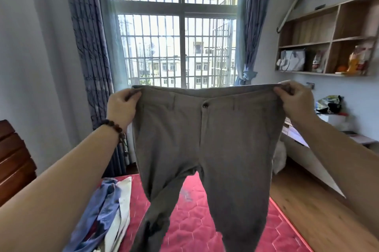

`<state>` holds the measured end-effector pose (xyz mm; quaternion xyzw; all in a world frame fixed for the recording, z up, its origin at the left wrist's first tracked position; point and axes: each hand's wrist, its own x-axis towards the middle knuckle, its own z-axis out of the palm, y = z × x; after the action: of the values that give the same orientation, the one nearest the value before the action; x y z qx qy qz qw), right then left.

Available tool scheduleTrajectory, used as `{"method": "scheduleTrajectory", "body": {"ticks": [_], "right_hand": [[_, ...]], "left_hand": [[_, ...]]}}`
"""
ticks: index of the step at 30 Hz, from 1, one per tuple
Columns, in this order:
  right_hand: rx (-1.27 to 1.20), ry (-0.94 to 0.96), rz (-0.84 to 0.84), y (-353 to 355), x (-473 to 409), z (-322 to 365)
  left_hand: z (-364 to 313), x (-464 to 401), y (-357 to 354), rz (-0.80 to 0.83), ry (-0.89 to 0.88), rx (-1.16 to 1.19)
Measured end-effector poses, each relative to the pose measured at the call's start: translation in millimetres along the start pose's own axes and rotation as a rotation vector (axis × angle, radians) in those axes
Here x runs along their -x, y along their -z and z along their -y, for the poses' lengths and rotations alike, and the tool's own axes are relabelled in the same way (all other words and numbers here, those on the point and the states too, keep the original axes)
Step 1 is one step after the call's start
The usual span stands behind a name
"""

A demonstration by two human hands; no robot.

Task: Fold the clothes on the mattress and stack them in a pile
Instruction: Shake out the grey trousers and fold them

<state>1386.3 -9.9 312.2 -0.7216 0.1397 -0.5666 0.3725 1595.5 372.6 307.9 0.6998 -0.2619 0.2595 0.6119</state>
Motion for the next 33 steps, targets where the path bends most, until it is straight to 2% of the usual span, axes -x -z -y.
{"method": "scheduleTrajectory", "body": {"ticks": [3,5,7,11,13,16,18,20,21,23,25,29,33], "right_hand": [[0.019,0.07,-0.07,-3,5,3],[0.183,-0.04,0.122,-12,20,-16],[0.195,-0.146,0.25,-17,34,-32],[-0.196,-0.218,0.227,-5,27,-19],[-0.402,-0.301,0.287,7,22,-7],[-0.597,-0.446,0.393,22,20,4],[-0.496,-0.558,0.359,17,25,2],[-0.28,-0.667,0.273,0,39,0],[-0.209,-0.708,0.201,-9,46,0],[-0.241,-0.746,0.093,-24,61,5],[-0.368,-0.767,0.111,-35,73,15],[-0.607,-0.78,0.247,-63,98,52],[-0.511,-0.715,0.278,-88,114,80]], "left_hand": [[0,-5,3,-0.024,0.034,0.131],[17,8,-3,0.07,0.199,0.072],[33,22,-7,0.149,0.278,0.003],[27,13,12,0.175,0.232,0.145],[20,6,27,0.266,0.251,0.311],[22,3,42,0.432,0.408,0.506],[28,11,32,0.438,0.597,0.411],[35,27,7,0.329,0.726,0.209],[37,38,-7,0.248,0.729,0.152],[33,59,-32,0.141,0.7,0.236],[21,74,-52,0.111,0.657,0.388],[-19,91,-89,0.156,0.495,0.466],[-46,103,-111,0.255,0.41,0.465]]}}
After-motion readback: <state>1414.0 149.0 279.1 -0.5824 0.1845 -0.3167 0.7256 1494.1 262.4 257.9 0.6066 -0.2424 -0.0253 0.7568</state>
